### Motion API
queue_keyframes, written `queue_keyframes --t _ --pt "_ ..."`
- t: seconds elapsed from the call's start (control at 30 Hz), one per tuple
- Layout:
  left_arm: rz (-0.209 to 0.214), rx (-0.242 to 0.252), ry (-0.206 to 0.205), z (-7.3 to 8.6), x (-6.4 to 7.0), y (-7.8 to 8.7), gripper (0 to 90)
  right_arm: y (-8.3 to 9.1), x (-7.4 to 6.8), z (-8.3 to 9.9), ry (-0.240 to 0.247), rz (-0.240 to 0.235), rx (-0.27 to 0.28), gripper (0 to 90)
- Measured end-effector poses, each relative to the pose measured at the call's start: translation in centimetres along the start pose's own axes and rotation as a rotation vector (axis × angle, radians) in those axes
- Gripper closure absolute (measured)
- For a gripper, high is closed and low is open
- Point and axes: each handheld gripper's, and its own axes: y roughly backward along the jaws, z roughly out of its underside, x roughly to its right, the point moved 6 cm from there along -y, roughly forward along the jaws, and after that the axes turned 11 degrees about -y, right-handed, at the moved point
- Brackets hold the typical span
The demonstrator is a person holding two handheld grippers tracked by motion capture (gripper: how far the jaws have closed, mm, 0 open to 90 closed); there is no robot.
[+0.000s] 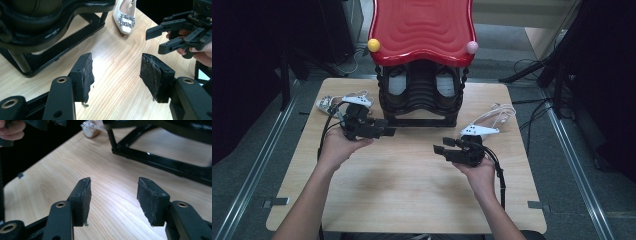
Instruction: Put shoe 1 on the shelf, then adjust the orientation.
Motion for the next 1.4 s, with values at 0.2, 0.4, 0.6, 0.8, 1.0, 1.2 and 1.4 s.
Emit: queue_keyframes --t 0.2,0.4,0.6,0.8,1.0,1.2,1.4 --pt "-0.022 -0.018 0.016 1.3 -1.3 0.0 50.1 0.6 1.0 0.9 -0.045 0.028 -0.006 45.2" --pt "-0.062 -0.012 0.004 2.3 -2.4 0.5 63.2 1.1 0.8 0.9 -0.033 0.022 -0.005 43.2" --pt "-0.076 -0.011 0.050 3.7 -4.0 0.8 77.7 1.4 0.9 1.0 -0.044 0.037 -0.015 40.8" --pt "-0.097 0.024 0.097 4.2 -5.9 1.6 84.8 1.7 1.4 1.2 -0.045 0.061 -0.033 39.3" --pt "-0.113 0.035 0.165 4.6 -8.3 2.3 90.0 1.8 1.8 1.2 -0.045 0.055 -0.030 38.4" --pt "-0.202 0.002 0.175 4.0 -11.0 3.2 90.0 1.6 1.9 1.1 -0.031 0.050 -0.037 38.2" --pt "-0.236 0.000 0.219 3.3 -13.6 4.0 90.0 1.2 1.9 0.9 -0.027 0.041 -0.045 38.3"
